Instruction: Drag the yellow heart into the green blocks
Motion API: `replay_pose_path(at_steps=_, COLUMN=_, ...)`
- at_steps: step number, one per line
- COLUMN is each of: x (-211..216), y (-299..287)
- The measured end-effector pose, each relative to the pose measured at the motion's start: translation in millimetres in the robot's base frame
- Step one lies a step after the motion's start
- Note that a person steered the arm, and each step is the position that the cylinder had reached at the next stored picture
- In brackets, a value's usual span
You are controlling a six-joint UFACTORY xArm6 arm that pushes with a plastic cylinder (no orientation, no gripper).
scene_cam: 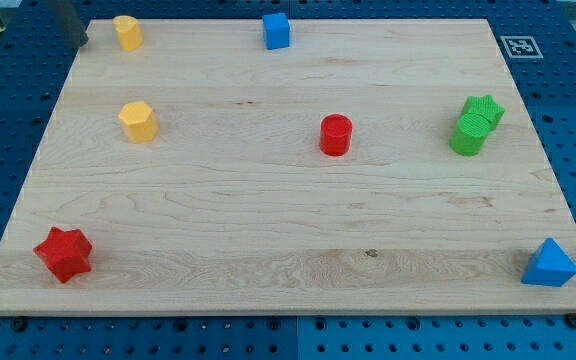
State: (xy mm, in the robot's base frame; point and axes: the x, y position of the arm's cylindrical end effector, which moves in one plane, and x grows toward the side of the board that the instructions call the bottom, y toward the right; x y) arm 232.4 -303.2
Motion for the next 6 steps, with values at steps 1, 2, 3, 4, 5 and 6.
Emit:
replay_pose_path(at_steps=1, x=-16.3, y=9.2)
replay_pose_path(at_steps=2, x=-22.9, y=24.8)
replay_pose_path(at_steps=3, x=-23.3, y=46.0)
replay_pose_path(at_steps=4, x=-21.7, y=50.7)
replay_pose_path(at_steps=5, x=-15.7, y=53.9)
replay_pose_path(at_steps=6, x=-10.1, y=64.9)
